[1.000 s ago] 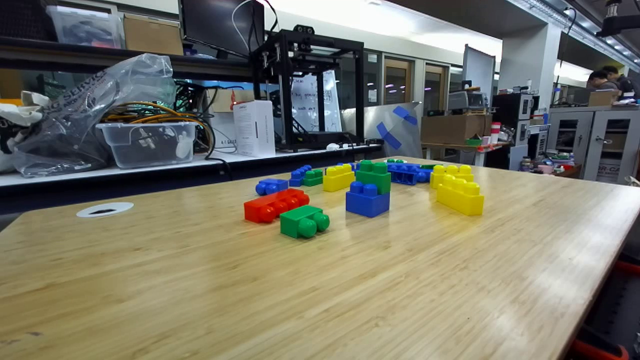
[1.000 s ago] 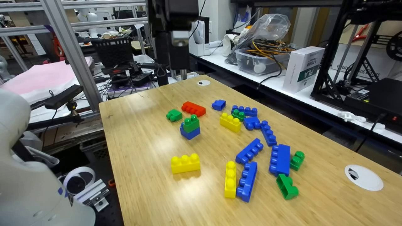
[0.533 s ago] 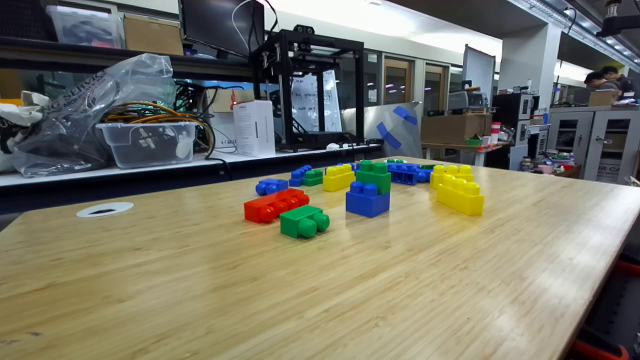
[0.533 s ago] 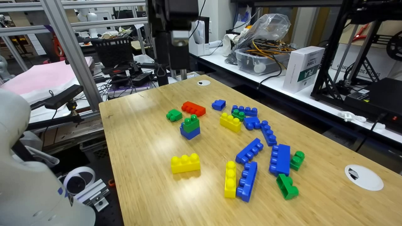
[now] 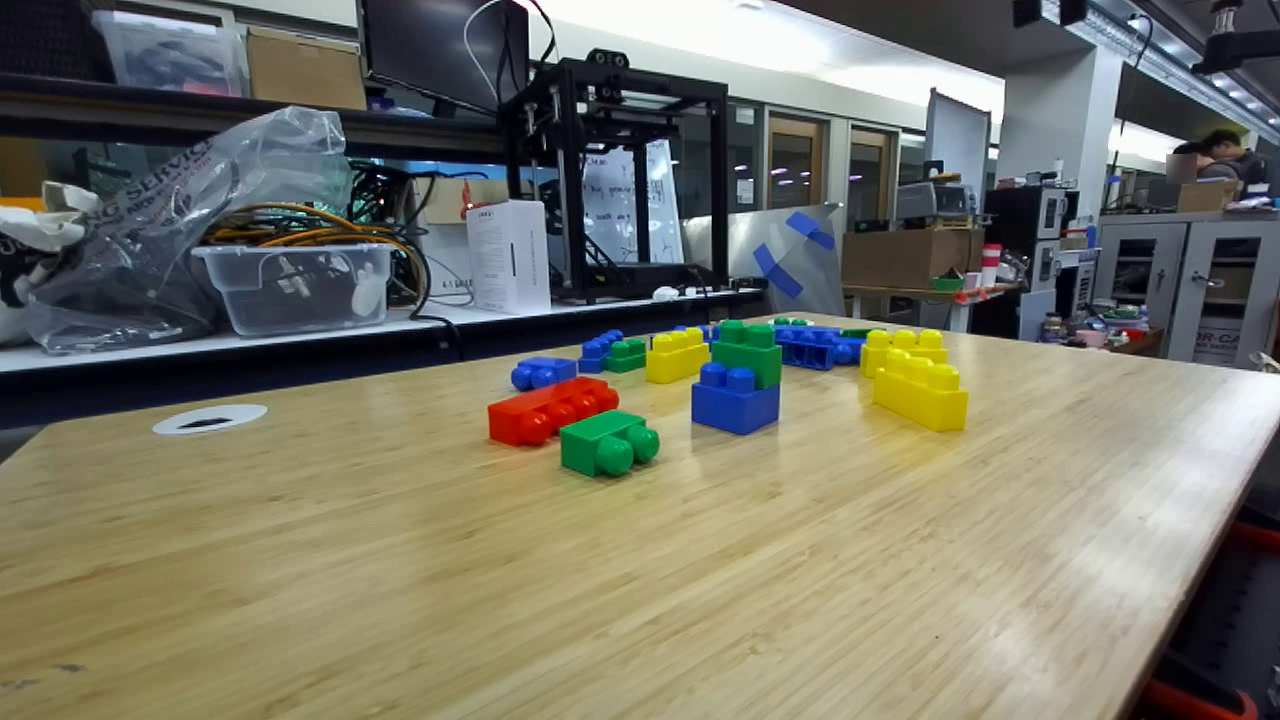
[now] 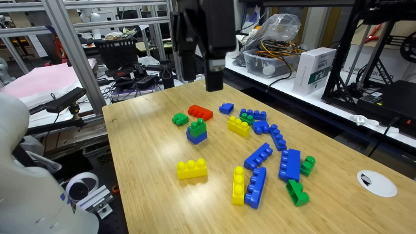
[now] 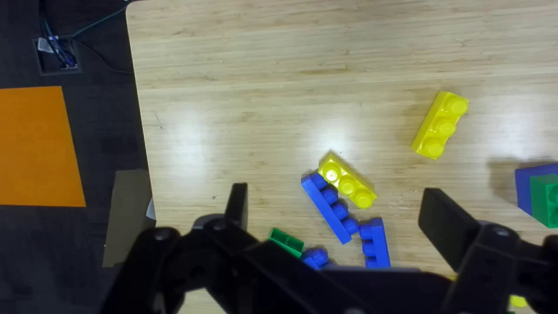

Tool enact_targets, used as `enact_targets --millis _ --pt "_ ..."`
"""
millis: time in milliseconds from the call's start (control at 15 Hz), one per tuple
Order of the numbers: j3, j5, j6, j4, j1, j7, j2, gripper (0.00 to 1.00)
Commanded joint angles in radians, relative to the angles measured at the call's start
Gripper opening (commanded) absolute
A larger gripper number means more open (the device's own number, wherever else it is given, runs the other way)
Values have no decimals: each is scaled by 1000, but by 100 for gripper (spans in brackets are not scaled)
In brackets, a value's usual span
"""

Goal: Stack the two yellow blocks at the front of the table together

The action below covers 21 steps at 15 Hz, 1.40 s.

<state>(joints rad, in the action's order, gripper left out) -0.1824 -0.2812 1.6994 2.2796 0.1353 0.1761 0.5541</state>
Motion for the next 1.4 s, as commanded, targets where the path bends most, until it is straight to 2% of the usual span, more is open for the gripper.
enact_targets --millis 0,533,1333 --pt "-33 7 101 18 -18 82 -55 100" --pt "-50 -8 242 64 -28 300 -143 100" --pt "-36 -53 418 137 -13 327 -237 100"
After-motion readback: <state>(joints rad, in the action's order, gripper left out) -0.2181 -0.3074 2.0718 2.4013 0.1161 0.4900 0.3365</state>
